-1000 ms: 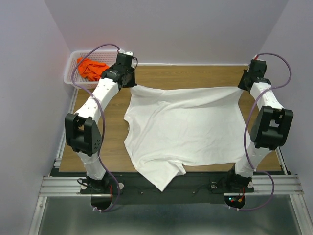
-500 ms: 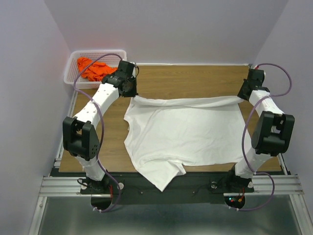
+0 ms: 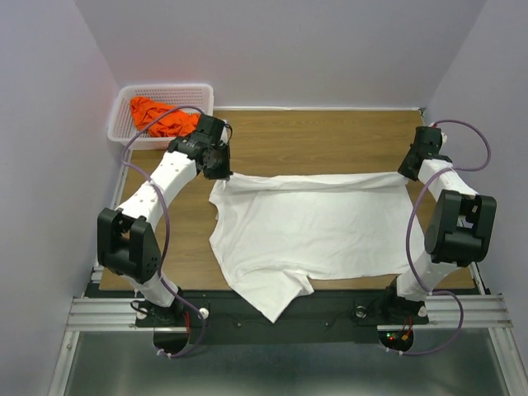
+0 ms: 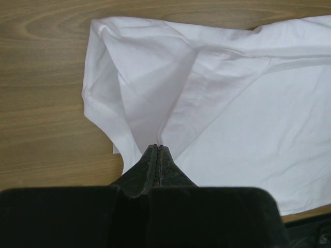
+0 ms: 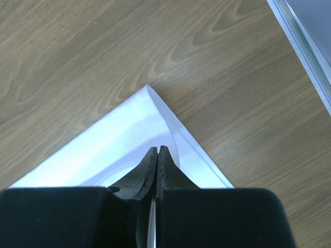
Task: Fold and stack the t-shirts
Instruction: Fold the tshirt
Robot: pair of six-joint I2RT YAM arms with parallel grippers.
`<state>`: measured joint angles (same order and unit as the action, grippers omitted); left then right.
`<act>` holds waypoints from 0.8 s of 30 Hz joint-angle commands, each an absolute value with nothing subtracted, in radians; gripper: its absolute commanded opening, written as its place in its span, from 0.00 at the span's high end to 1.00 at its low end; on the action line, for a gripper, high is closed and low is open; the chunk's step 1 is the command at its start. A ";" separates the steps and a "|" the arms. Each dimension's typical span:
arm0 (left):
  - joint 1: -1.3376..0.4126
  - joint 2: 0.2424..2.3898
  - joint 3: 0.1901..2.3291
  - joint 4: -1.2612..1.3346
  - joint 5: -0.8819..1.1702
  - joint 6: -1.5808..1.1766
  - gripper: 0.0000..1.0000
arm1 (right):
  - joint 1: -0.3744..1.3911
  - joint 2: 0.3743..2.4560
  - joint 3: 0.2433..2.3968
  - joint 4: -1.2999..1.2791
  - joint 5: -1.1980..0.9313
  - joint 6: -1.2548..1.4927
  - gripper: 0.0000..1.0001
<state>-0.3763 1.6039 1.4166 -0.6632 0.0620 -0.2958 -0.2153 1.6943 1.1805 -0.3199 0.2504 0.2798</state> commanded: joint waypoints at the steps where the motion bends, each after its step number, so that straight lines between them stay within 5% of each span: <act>1: -0.394 1.536 1.361 -0.681 0.110 -0.321 1.00 | -0.221 1.661 1.180 -0.270 0.279 0.308 0.99; 10: -0.428 1.546 1.169 -0.634 0.181 -0.342 1.00 | -0.221 1.689 1.131 -0.262 0.281 0.356 0.95; 18: -0.456 1.529 1.037 -0.592 0.252 -0.345 0.87 | -0.221 1.686 1.098 -0.265 0.287 0.387 0.73; 20: -0.456 1.519 1.019 -0.594 0.239 -0.342 0.81 | -0.222 1.674 1.083 -0.267 0.305 0.400 0.69; 24: -0.457 1.477 1.015 -0.569 0.235 -0.341 0.26 | -0.221 1.629 1.069 -0.265 0.338 0.414 0.52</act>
